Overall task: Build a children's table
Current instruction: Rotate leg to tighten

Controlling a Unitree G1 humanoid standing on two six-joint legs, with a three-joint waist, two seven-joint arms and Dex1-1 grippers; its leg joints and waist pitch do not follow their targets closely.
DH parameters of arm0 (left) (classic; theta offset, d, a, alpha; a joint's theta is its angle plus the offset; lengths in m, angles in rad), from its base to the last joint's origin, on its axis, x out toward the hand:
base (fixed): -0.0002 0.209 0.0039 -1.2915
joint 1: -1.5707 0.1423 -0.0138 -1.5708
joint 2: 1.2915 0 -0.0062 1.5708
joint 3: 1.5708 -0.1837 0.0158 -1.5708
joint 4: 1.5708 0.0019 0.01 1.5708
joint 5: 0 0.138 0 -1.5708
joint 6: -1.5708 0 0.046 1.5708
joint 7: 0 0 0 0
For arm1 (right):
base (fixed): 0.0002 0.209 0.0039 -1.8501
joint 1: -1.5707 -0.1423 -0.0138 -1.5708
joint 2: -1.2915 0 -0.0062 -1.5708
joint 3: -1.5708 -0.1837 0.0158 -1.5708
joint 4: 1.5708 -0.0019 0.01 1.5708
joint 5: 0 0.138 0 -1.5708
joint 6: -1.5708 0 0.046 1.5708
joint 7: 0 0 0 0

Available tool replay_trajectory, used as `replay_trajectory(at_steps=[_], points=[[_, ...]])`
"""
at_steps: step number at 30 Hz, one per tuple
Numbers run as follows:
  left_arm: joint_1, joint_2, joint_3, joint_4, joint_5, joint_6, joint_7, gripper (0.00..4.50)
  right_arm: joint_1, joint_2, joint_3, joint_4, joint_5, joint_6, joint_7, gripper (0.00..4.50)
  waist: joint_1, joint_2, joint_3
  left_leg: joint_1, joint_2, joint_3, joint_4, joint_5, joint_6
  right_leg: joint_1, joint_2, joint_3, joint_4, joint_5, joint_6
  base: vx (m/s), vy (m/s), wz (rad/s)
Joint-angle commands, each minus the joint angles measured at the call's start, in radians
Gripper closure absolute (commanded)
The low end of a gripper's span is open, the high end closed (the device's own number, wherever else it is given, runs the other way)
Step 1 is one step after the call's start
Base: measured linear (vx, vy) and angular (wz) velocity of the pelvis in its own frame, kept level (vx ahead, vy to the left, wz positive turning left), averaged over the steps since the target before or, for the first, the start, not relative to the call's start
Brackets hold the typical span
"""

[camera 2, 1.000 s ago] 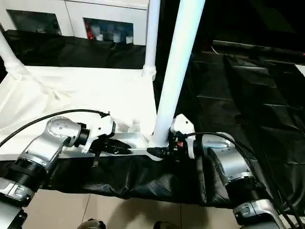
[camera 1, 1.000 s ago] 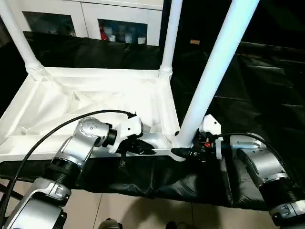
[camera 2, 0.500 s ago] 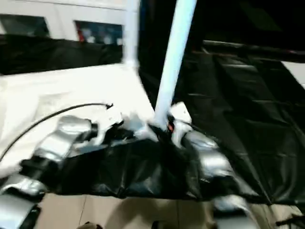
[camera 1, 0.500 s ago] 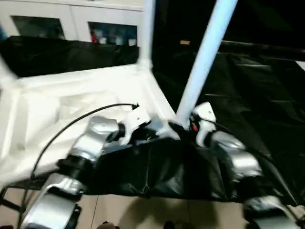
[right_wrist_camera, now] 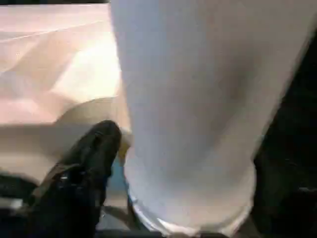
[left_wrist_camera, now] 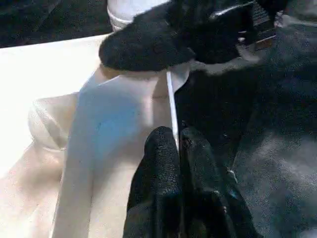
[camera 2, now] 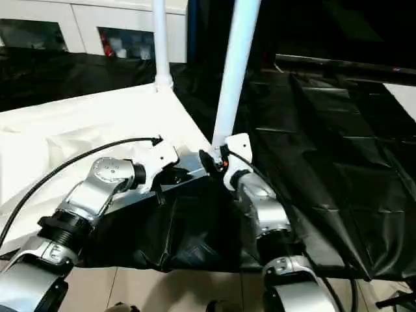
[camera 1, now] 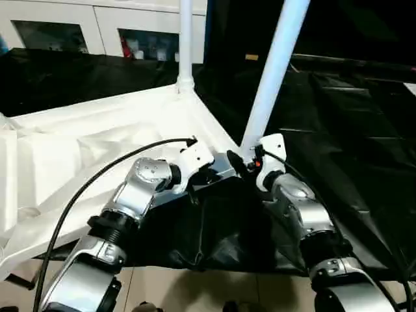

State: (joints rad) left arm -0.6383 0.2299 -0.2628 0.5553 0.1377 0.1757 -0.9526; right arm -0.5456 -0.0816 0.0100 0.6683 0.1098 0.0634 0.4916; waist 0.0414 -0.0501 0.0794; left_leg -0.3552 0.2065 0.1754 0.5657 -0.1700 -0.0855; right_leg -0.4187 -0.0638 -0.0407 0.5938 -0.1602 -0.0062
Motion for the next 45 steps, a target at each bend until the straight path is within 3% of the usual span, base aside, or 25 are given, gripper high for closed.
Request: replay_trajectory(at_steps=[1,3,6,7,14,21,24,30,31,33,36,38,45], points=[[0.011,0.001,-0.052,-0.020,-0.058,-0.096,-0.110,4.50,0.035,-0.029,0.117,-0.073,0.012,0.010,0.206,0.60,0.010,0.004,-0.064,-0.002,0.015,0.002,-0.062,-0.253,0.042,0.054,-0.060,0.037,-0.074,-0.262,-0.201,0.000,0.000,0.00],[0.012,0.005,-0.052,-0.019,-0.058,-0.101,-0.116,4.50,0.037,-0.036,0.120,-0.077,0.013,0.010,0.217,0.60,0.012,0.007,-0.061,-0.002,0.017,0.003,-0.063,-0.245,0.047,0.052,-0.062,0.039,-0.073,-0.261,-0.204,0.000,0.000,0.00],[0.019,0.059,-0.048,-0.019,-0.076,-0.151,-0.203,4.50,0.069,-0.137,0.161,-0.139,0.028,0.012,0.367,0.60,0.019,0.008,-0.061,0.002,0.020,0.003,-0.064,-0.246,0.045,0.051,-0.061,0.038,-0.073,-0.263,-0.207,0.000,0.000,0.00],[0.021,0.079,-0.049,-0.021,-0.081,-0.164,-0.236,4.50,0.080,-0.176,0.177,-0.169,0.035,0.016,0.430,0.60,0.021,0.003,-0.061,0.002,0.020,0.003,-0.063,-0.241,0.046,0.053,-0.059,0.037,-0.072,-0.258,-0.206,0.000,0.000,0.00],[0.034,0.135,-0.054,-0.035,-0.105,-0.199,-0.355,4.50,0.116,-0.294,0.220,-0.275,0.062,0.050,0.663,0.60,0.027,0.004,-0.057,0.003,0.022,0.003,-0.064,-0.259,0.052,0.050,-0.061,0.038,-0.073,-0.287,-0.209,0.000,0.000,0.00],[0.048,0.159,-0.059,-0.046,-0.138,-0.209,-0.429,4.50,0.117,-0.329,0.229,-0.286,0.078,0.068,0.725,1.32,0.039,0.005,-0.058,0.004,0.025,0.005,-0.063,-0.242,0.049,0.049,-0.062,0.037,-0.068,-0.274,-0.217,0.000,0.000,0.00],[0.055,0.163,-0.062,-0.051,-0.143,-0.208,-0.442,4.50,0.126,-0.329,0.237,-0.299,0.082,0.079,0.730,1.43,0.043,0.004,-0.059,0.003,0.025,0.005,-0.062,-0.229,0.046,0.050,-0.062,0.038,-0.065,-0.251,-0.220,0.000,0.000,0.00],[0.051,0.131,-0.040,-0.043,-0.150,-0.161,-0.388,4.50,0.165,-0.293,0.226,-0.341,0.095,0.115,0.695,1.75,0.044,0.002,-0.056,0.002,0.023,0.004,-0.064,-0.243,0.041,0.050,-0.063,0.038,-0.070,-0.293,-0.206,0.000,0.000,0.00],[0.035,0.110,-0.043,-0.026,-0.116,-0.124,-0.320,4.50,0.159,-0.243,0.186,-0.322,0.099,0.142,0.594,1.76,0.044,0.003,-0.057,0.002,0.023,0.003,-0.065,-0.246,0.037,0.050,-0.064,0.037,-0.070,-0.304,-0.203,0.000,0.000,0.00],[0.022,0.093,-0.047,-0.010,-0.088,-0.105,-0.267,4.50,0.153,-0.206,0.159,-0.303,0.098,0.150,0.518,1.76,0.039,0.004,-0.053,0.005,0.022,0.001,-0.068,-0.272,0.021,0.045,-0.065,0.038,-0.078,-0.369,-0.186,0.000,0.000,0.00],[0.001,0.041,-0.037,0.014,-0.080,-0.069,-0.177,4.50,0.146,-0.153,0.144,-0.269,0.074,0.136,0.397,1.77,0.036,0.001,-0.051,0.010,0.018,-0.001,-0.068,-0.303,0.008,0.039,-0.066,0.038,-0.089,-0.458,-0.152,0.000,0.000,0.00],[-0.013,-0.007,-0.042,0.026,-0.067,-0.049,-0.115,4.50,0.132,-0.099,0.136,-0.216,0.036,0.111,0.268,1.77,0.034,0.001,-0.052,0.008,0.017,-0.004,-0.070,-0.304,-0.004,0.041,-0.068,0.037,-0.091,-0.484,-0.138,0.000,0.000,0.00],[-0.046,-0.121,-0.058,0.080,-0.011,-0.027,0.051,4.50,0.028,0.072,0.081,-0.042,-0.031,0.077,-0.091,1.78,0.013,0.005,-0.052,0.008,0.014,-0.005,-0.071,-0.323,-0.006,0.035,-0.064,0.037,-0.094,-0.473,-0.133,0.000,0.000,0.00]])
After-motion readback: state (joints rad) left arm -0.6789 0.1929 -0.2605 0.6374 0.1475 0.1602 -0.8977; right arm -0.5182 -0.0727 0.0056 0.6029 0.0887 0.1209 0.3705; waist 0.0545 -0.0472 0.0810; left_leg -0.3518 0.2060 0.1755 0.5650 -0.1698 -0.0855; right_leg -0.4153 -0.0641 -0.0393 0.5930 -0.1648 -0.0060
